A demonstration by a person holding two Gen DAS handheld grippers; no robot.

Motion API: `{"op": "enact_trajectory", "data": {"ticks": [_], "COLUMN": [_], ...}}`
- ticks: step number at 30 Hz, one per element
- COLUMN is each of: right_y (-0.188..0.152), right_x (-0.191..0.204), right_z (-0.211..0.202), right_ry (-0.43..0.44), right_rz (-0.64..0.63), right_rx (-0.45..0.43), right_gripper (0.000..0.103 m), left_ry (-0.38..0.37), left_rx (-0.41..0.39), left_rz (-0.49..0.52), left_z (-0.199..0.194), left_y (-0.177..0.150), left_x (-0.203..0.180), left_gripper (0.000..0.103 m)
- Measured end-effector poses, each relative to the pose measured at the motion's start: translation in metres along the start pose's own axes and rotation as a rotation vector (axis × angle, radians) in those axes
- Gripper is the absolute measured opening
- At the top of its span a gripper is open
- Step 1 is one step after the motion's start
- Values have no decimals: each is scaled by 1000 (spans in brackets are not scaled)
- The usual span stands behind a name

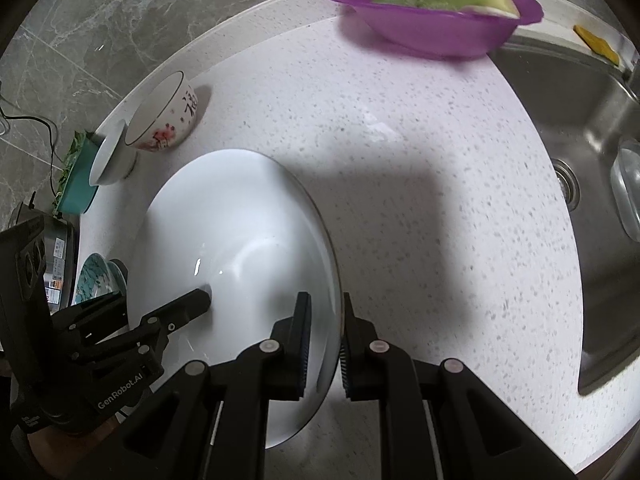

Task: Organize plates and bowls
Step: 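Lift the large white bowl and carry it across the counter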

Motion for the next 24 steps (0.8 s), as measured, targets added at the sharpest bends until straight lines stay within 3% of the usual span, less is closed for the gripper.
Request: {"op": "enact_trajectory", "data": {"ticks": [6,20,22,23,24], "right_y": [-9,-12,-12,-13,-13], "right_x": [-5,-7,-4,-5,-5], "right_z": [6,16,15,14,14], "right_ry": [-3,15,23,26,25], "right_rz": [18,21,13,14,16], "right_rx": [18,17,14,11,8], "right_gripper": [15,19,22,33,50], "left_ry": [6,49,39,31,22], "left_rx": [26,-15,-24,-30,-37], "left_rz": [25,43,35,28,24], "left_z": [14,19,16,14,12], "left_y": [-2,7,9,8,8], "left_x": [-9,-14,-11,-10,-8], "left_gripper": [20,21,32,39,58]}}
Point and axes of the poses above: each gripper's, at about its wrist camera, not at the fingertips, and z roughly the way its jaws point, x to its left, y to its top, the point moved 10 cm from there along z, roughly the way its jaws point, and after that the axes turned 15 degrees about x, right-handed, at the moved point
